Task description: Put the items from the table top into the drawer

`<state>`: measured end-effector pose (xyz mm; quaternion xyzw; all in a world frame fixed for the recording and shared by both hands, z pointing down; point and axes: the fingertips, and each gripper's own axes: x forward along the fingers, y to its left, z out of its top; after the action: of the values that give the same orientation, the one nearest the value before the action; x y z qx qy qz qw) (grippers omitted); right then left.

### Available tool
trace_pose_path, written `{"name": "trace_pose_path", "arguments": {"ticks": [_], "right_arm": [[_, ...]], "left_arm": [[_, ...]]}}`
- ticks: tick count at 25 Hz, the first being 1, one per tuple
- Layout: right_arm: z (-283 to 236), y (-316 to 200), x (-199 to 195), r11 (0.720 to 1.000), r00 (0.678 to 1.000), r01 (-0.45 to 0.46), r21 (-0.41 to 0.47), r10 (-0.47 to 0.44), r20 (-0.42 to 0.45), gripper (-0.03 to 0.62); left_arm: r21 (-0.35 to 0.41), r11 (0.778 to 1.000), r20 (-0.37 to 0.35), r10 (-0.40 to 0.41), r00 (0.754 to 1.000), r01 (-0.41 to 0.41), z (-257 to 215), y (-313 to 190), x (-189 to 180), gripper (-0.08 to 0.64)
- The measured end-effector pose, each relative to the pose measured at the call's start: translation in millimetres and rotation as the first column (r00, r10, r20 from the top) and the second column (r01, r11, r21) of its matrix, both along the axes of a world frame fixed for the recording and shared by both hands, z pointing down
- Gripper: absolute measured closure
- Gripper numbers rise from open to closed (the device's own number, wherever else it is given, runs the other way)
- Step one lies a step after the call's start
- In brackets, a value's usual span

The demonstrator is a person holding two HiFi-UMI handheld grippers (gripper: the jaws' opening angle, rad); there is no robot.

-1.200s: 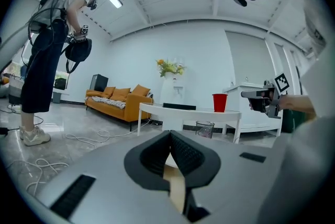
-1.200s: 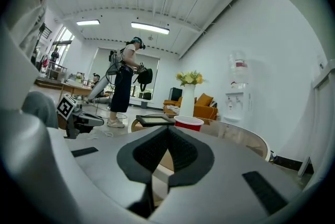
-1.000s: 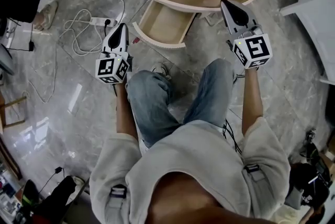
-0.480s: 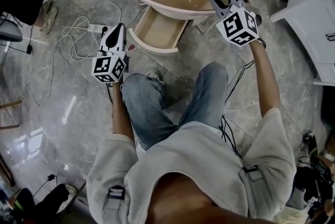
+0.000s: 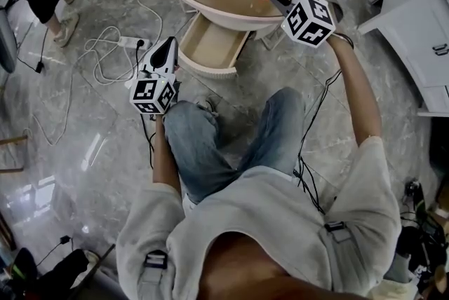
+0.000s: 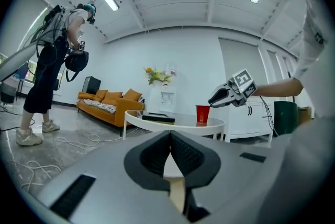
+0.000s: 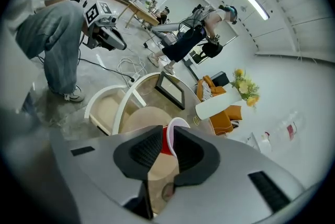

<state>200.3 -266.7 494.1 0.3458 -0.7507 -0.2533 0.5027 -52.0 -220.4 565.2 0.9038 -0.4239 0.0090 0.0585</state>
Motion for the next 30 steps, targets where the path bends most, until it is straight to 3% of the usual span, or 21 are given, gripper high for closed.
{"name": "trace_pose_path", "arguments": {"ticks": [5,11,16,23,30], "right_arm": [[8,-1,2,1.0,1.0,-0.002,-0.022,0.001,-0.018,0.521],[1,-1,1,1.0,0.999,0.011,0.015,-0.011,-0.034,0.554],[-12,10,-16,0.996,0.998,0.058,0.062,-0.059,0.018,0.555],[-35,20,-98,0.969,0.971,0.219,0.119,-0.228,0.067,0.555],[-33,59,-200,0.897,0.895,0.424,0.128,-0.436,0.097,0.555]], "left_arm": [[0.0,1.0,-0.018,-0.03,0.999,0.03,-3,4,-10,0.545],[0.004,0.999,-0.014,-0.04,0.999,0.04,-4,8,-11,0.545],[0.001,0.998,-0.014,-0.069,0.998,0.069,-4,13,-15,0.545],[-0.003,0.992,-0.005,-0.125,0.992,0.125,-4,22,-37,0.545],[-0.009,0.98,-0.002,-0.2,0.98,0.2,-2,36,-67,0.545]]}}
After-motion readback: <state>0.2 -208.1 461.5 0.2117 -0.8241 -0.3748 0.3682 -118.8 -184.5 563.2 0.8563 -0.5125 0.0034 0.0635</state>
